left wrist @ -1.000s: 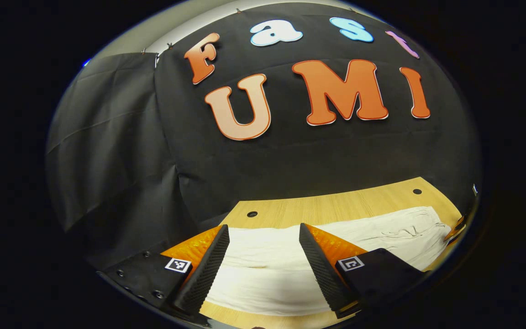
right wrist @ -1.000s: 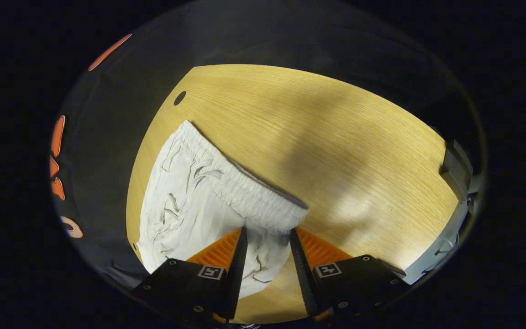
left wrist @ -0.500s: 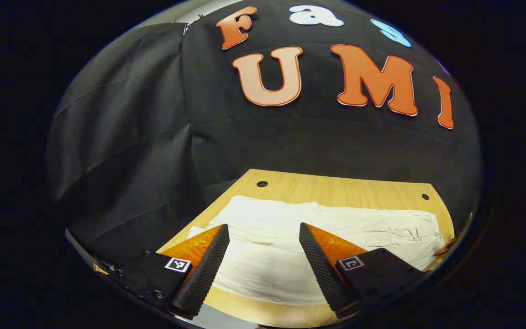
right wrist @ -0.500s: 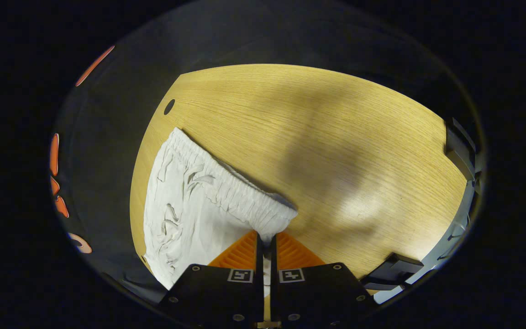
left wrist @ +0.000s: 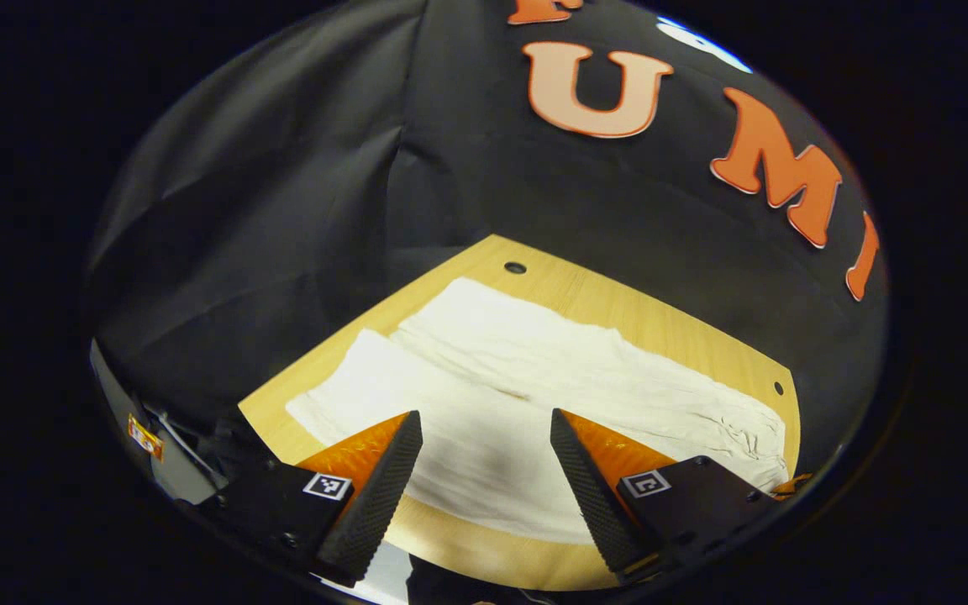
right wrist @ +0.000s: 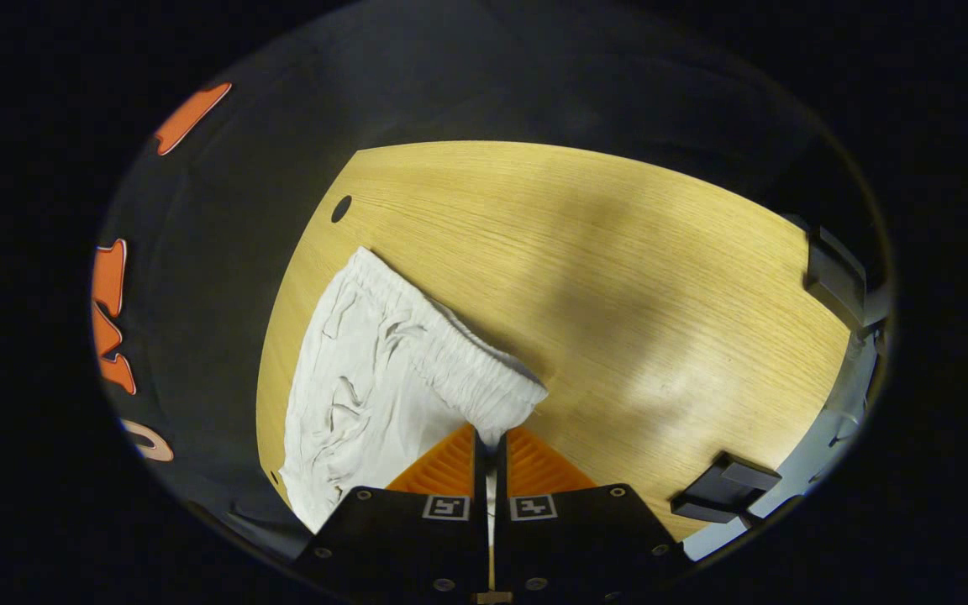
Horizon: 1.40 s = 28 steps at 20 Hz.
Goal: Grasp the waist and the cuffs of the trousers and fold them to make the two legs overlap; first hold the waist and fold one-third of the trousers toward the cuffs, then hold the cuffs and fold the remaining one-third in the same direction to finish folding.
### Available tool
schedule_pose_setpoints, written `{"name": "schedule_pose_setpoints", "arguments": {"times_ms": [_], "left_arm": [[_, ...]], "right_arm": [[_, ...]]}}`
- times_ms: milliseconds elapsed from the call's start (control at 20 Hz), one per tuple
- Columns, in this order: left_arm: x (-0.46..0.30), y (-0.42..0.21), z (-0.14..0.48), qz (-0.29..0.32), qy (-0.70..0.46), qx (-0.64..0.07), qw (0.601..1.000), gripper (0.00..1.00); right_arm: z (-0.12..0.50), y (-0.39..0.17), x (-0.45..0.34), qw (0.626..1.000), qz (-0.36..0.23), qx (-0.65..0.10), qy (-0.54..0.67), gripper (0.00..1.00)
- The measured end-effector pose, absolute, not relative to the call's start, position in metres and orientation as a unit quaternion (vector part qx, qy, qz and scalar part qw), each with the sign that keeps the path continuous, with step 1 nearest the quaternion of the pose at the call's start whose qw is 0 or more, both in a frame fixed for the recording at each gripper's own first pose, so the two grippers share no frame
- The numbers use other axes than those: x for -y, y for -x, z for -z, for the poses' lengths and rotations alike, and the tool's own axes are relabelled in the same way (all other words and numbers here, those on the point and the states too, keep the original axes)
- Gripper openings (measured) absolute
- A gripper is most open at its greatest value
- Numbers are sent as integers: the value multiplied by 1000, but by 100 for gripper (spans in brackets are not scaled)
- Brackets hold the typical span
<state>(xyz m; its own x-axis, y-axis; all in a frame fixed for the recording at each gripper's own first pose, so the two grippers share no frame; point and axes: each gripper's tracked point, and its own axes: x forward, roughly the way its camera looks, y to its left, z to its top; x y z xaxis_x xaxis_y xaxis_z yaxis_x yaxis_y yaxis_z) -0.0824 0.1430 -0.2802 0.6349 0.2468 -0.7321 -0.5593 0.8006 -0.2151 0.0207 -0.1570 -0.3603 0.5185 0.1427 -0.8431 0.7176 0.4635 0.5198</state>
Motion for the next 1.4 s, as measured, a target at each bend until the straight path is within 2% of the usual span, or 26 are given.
{"name": "schedule_pose_setpoints", "arguments": {"times_ms": [300,600,950,1050,1150,1250,1300,1350,1400], "left_arm": [[-190,102,356,-263,362,-417,791,100],[-238,136,394,-308,443,-425,727,100],[-286,158,442,-326,463,-437,699,100],[-297,150,444,-328,465,-426,703,94],[-300,145,444,-328,460,-426,706,95],[-302,134,449,-326,464,-426,705,82],[-302,129,451,-323,467,-425,705,52],[-301,125,456,-316,471,-426,704,41],[-301,126,455,-314,475,-429,701,19]], "right_arm": [[344,-23,154,739,212,-449,-456,3],[338,-23,150,739,229,-452,-443,4],[325,-27,145,745,236,-452,-431,3],[323,-28,143,745,236,-452,-430,3],[321,-27,141,744,239,-453,-429,4],[320,-27,139,742,241,-451,-433,4],[319,-27,139,742,243,-449,-434,4],[319,-26,139,741,245,-449,-434,4],[319,-26,138,741,247,-448,-435,4]]}}
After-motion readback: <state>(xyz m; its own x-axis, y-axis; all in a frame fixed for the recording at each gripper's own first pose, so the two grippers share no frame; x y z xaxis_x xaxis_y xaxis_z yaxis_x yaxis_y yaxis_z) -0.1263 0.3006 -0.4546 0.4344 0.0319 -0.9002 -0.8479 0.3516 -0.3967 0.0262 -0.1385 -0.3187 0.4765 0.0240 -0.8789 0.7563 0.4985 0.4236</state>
